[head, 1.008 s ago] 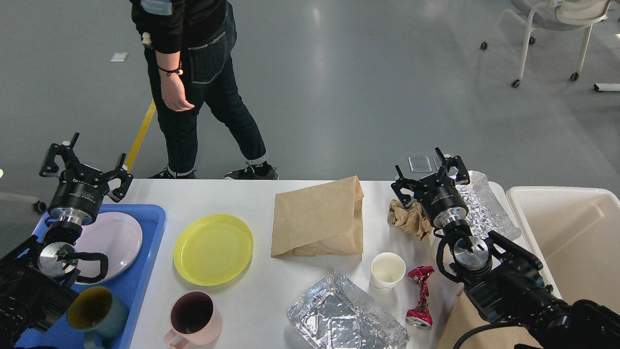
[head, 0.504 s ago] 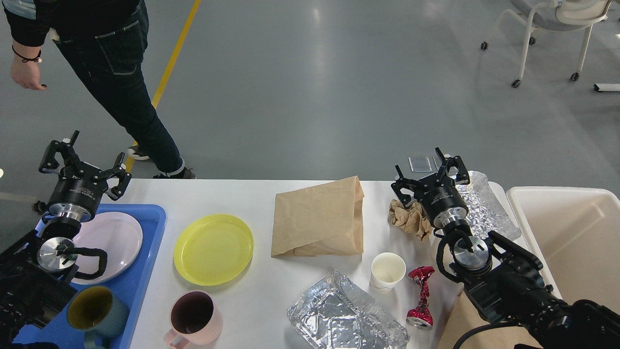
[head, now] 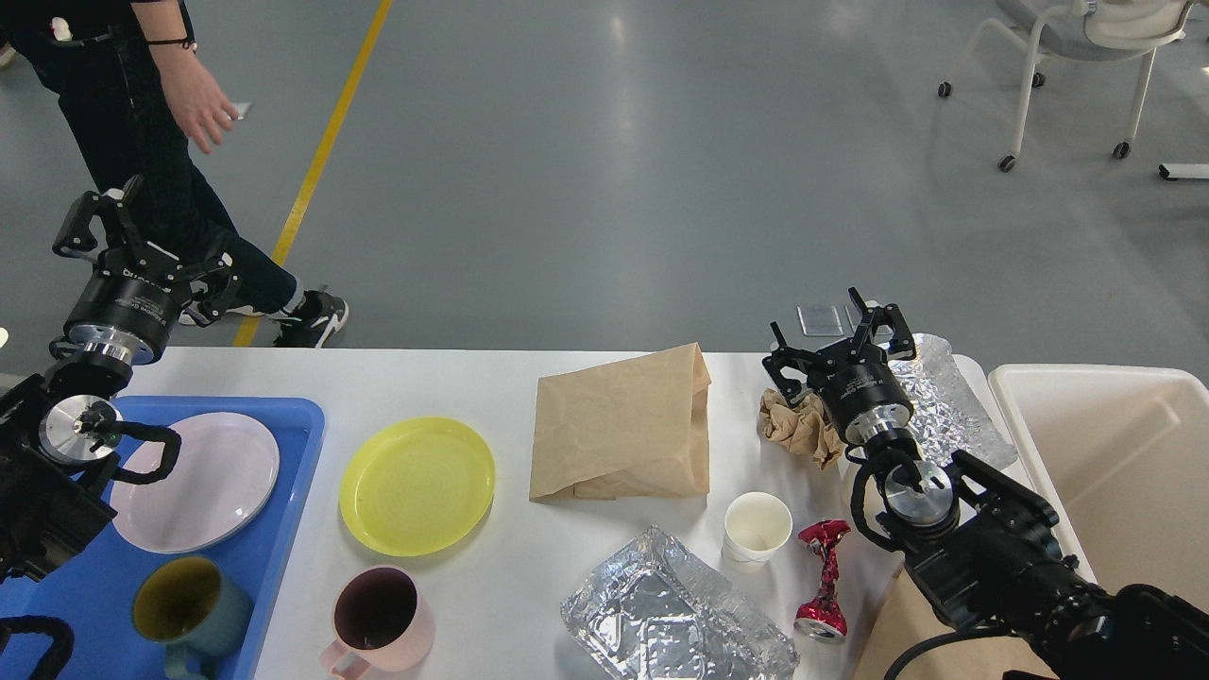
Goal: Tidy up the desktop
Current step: 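Raise the left gripper and move it over the blue tray, then reach the left gripper toward the pink mug beside the yellow plate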
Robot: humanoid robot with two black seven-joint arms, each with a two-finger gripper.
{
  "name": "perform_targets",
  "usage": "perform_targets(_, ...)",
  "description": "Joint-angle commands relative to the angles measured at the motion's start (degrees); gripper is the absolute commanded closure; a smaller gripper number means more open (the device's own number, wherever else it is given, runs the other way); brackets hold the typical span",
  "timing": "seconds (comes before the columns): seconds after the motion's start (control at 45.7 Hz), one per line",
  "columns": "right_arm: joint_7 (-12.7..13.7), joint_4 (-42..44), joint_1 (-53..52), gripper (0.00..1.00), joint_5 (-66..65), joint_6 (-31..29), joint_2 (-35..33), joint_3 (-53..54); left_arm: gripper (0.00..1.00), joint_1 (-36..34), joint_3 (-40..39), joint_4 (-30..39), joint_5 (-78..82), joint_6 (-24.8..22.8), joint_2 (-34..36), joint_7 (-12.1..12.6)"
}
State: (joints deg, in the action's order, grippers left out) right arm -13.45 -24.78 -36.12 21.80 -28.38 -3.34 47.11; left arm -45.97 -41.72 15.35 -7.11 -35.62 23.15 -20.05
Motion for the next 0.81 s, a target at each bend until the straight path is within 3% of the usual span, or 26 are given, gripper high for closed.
perform_targets(0.0, 0.0, 0.0, 0.0, 0.00, 0.0, 0.0, 0.0, 0.0, 0.03, -1.1, 6.4, 0.0, 0.2, -0.1, 2.2, 0.1)
perform_targets(0.219, 0.0, 0.0, 0.0, 0.00, 0.0, 0.0, 0.0, 0.0, 0.03, -7.0, 25.3, 0.4, 0.6, -0.4, 6.9, 0.9)
perform_targets(0.329, 0.0, 0.0, 0.0, 0.00, 0.0, 0.1, 0.0, 0.0, 0.03, -11.3, 39.6, 0.5, 0.6, -0.5, 9.8, 2.2)
perform_targets(0.482, 0.0, 0.0, 0.0, 0.00, 0.0, 0.0, 0.0, 0.0, 0.03, -19.0, 64.6, 0.6, 1.0, -2.8, 12.5, 7.7)
perform_targets(0.591, 0.0, 0.0, 0.0, 0.00, 0.0, 0.0, 0.0, 0.0, 0.03, -24.4, 79.7, 0.6, 1.0, -5.5, 13.1, 13.3)
perform_targets(0.679, 0.0, 0.0, 0.0, 0.00, 0.0, 0.0, 0.0, 0.0, 0.03, -27.8, 88.7, 1.8, 1.0, -10.7, 12.9, 18.1)
perform_targets(0.789, 0.0, 0.0, 0.0, 0.00, 0.0, 0.0, 0.0, 0.0, 0.03, -30.7, 96.5, 6.6, 1.1, -17.3, 12.6, 19.6)
